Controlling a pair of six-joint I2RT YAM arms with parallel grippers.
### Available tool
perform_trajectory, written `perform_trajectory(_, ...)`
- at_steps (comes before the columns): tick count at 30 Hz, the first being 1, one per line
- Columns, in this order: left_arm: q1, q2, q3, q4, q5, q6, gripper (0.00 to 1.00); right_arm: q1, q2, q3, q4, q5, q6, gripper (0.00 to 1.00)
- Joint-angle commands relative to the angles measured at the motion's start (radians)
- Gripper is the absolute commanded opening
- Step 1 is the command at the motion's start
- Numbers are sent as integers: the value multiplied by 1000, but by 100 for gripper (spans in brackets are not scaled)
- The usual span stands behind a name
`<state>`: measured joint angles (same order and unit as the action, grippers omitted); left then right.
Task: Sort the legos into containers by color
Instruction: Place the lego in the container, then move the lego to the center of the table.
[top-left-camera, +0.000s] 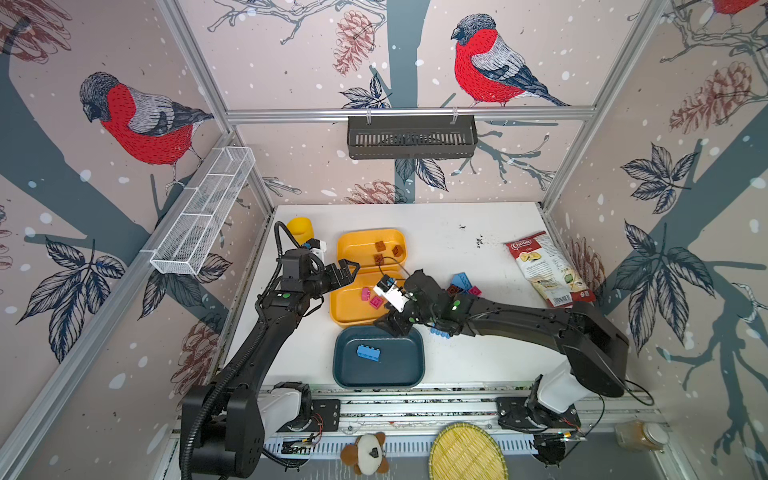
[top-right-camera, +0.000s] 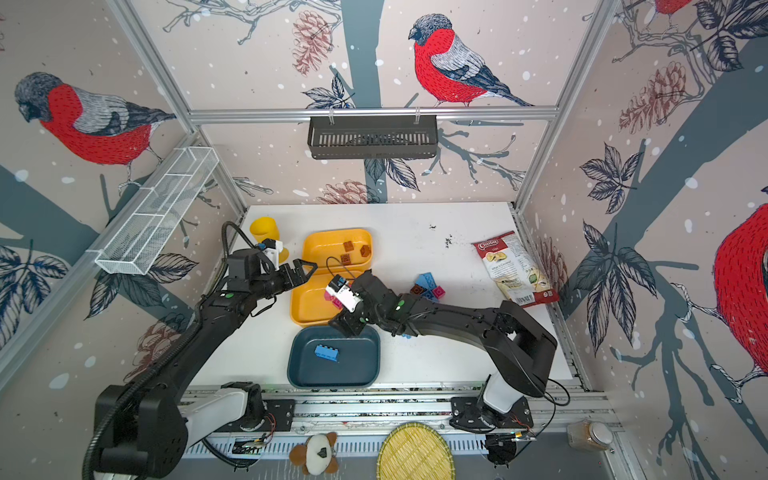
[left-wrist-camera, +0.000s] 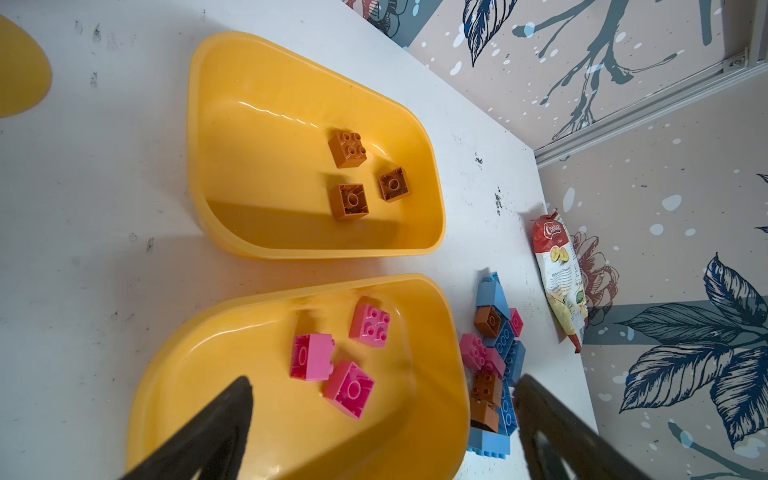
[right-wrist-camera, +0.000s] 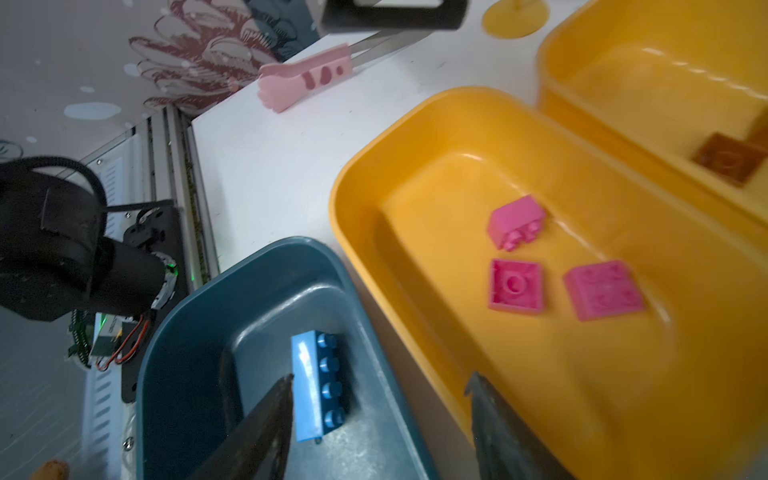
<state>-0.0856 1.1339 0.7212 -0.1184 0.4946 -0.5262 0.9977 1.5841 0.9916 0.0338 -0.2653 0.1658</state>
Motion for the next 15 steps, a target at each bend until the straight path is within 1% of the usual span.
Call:
perform_trajectory(1, 3, 6, 0, 17, 6, -6, 97, -78, -52, -11, -45, -10, 33, 70)
perform_trajectory(7, 2, 37, -1, 40, 28, -11, 97, -280, -98, 5, -228, 72, 104, 75)
perform_trajectory(9, 1, 47, 1, 45, 33, -8, 97, -329, -103, 7, -271, 114, 123, 75)
perform_trajectory(15, -3, 72, 4, 60, 43, -10, 97, -462, -48, 48, -406, 213, 66, 76)
